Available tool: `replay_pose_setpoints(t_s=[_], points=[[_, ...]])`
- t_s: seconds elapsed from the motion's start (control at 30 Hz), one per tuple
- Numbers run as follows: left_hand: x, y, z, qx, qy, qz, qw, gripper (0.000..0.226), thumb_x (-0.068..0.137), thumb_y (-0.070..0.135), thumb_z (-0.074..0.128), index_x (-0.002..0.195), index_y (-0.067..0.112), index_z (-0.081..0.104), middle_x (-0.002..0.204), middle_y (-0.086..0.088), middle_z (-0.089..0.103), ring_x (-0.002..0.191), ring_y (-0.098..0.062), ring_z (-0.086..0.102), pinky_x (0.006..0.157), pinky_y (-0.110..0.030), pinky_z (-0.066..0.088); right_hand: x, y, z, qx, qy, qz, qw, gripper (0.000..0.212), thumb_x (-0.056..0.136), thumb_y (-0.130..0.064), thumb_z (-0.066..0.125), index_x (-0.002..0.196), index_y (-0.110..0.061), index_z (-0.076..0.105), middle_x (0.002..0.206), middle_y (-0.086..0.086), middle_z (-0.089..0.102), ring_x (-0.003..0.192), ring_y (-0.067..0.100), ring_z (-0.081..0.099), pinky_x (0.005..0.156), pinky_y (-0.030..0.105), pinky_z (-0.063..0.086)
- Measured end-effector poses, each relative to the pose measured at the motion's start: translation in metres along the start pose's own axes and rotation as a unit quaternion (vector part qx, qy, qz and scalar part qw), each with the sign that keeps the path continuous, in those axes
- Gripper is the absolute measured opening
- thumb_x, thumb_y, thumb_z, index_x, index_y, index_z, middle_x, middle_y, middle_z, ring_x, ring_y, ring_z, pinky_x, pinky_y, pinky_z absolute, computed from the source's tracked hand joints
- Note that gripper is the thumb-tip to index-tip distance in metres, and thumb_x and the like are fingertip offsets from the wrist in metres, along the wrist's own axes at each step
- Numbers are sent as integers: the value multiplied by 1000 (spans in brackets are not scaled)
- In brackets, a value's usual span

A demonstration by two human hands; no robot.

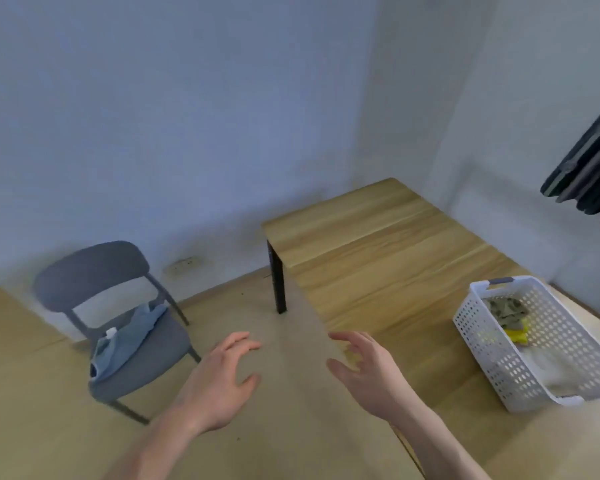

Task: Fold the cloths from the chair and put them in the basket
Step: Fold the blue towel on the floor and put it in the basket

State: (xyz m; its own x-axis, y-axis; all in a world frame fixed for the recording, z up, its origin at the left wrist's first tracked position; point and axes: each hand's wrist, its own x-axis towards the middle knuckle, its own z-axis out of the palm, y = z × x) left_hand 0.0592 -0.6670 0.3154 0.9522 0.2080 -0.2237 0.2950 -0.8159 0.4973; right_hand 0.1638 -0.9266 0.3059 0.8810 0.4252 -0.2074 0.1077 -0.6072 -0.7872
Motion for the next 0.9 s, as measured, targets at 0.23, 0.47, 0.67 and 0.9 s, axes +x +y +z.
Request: replay_pose_setpoints(t_s=[0.23, 0.47, 0.67, 0.9], points=[[-97, -186, -69, -28, 49, -111, 992, 51, 93, 42, 68, 140, 43, 49, 155, 23, 29, 142, -10, 37, 119, -35, 32, 23, -125, 168, -22, -94, -67, 993, 45, 91, -43, 70, 134, -44, 56, 132, -19, 53, 123, 4, 52, 104, 31, 48], [-147, -323, -121, -51, 76, -168, 982, 52, 91, 37, 70, 140, 35, 53, 155, 15, 35, 145, -14, 33, 120, -30, 26, 21, -216, 307, -24, -161, -81, 983, 47, 92, -43, 68, 135, -48, 50, 135, -23, 50, 126, 4, 49, 105, 32, 48], [-110, -388, -133, -89, 33, -165, 982, 51, 92, 38, 67, 140, 36, 51, 157, 15, 31, 145, -14, 32, 120, -32, 27, 53, -234, 352, -37, -159, -50, 985, 49, 92, -44, 69, 136, -49, 49, 140, -22, 49, 129, 6, 50, 102, 29, 49], [-55, -451, -141, -102, -34, -202, 974, 51, 93, 36, 66, 142, 32, 51, 159, 12, 29, 146, -16, 33, 120, -30, 27, 123, -237, 413, -30, -154, 8, 988, 47, 92, -39, 69, 136, -42, 53, 136, -10, 57, 124, 12, 56, 96, 31, 52]])
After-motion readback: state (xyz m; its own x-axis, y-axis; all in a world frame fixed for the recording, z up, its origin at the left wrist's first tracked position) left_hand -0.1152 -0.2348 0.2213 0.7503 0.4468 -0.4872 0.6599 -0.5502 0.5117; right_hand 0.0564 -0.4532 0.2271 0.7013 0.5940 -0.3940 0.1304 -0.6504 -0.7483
